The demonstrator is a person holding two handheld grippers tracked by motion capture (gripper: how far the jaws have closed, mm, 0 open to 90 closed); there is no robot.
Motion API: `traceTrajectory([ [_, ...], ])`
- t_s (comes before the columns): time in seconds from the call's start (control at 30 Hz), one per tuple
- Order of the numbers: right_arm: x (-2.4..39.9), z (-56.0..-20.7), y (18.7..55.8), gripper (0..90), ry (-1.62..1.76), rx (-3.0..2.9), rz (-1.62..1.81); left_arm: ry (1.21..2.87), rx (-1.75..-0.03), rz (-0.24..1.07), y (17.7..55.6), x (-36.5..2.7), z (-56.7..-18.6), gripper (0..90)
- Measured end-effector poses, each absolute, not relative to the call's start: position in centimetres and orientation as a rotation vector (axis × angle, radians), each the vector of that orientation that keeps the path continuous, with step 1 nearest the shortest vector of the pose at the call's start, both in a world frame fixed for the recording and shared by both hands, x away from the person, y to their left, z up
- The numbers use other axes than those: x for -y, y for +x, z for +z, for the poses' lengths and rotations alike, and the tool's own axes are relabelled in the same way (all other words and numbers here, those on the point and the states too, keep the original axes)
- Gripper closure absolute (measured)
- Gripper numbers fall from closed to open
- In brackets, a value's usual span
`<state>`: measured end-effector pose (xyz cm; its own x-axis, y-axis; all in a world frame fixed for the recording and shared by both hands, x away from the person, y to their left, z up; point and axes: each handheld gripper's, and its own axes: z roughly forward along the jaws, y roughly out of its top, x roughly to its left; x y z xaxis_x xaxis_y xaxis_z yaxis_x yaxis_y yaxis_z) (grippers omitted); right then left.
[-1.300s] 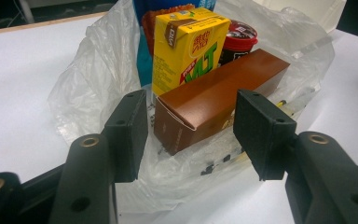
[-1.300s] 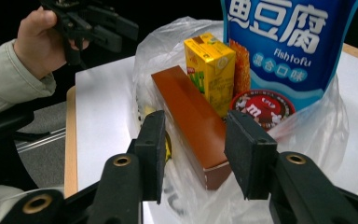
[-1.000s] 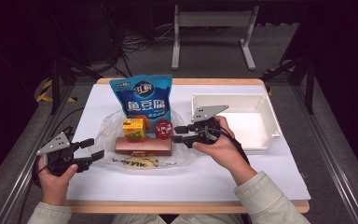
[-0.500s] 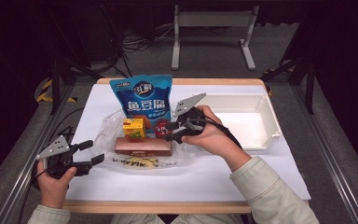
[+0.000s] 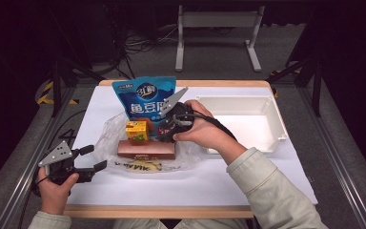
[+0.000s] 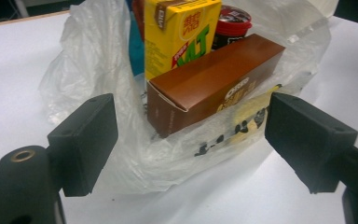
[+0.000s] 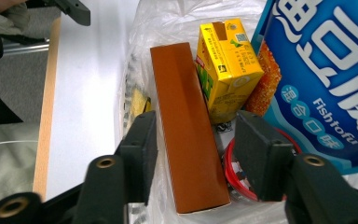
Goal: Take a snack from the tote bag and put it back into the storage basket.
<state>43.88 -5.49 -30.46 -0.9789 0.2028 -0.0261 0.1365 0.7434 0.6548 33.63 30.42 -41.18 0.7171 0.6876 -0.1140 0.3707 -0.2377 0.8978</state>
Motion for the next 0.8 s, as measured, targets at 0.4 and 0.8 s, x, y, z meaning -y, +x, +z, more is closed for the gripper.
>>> traceTrajectory([
  [0.4,3.2,-31.9,44.9,45.7,0.234,-2.901,0.966,1.871,-0.830,0.366,34.0,-30.4,-41.4,10.9],
  [0.8,1.4,-33.2,45.8,44.2,0.193,-2.983,0.860,1.858,-0.863,0.382,34.0,-30.9,-41.5,10.5],
])
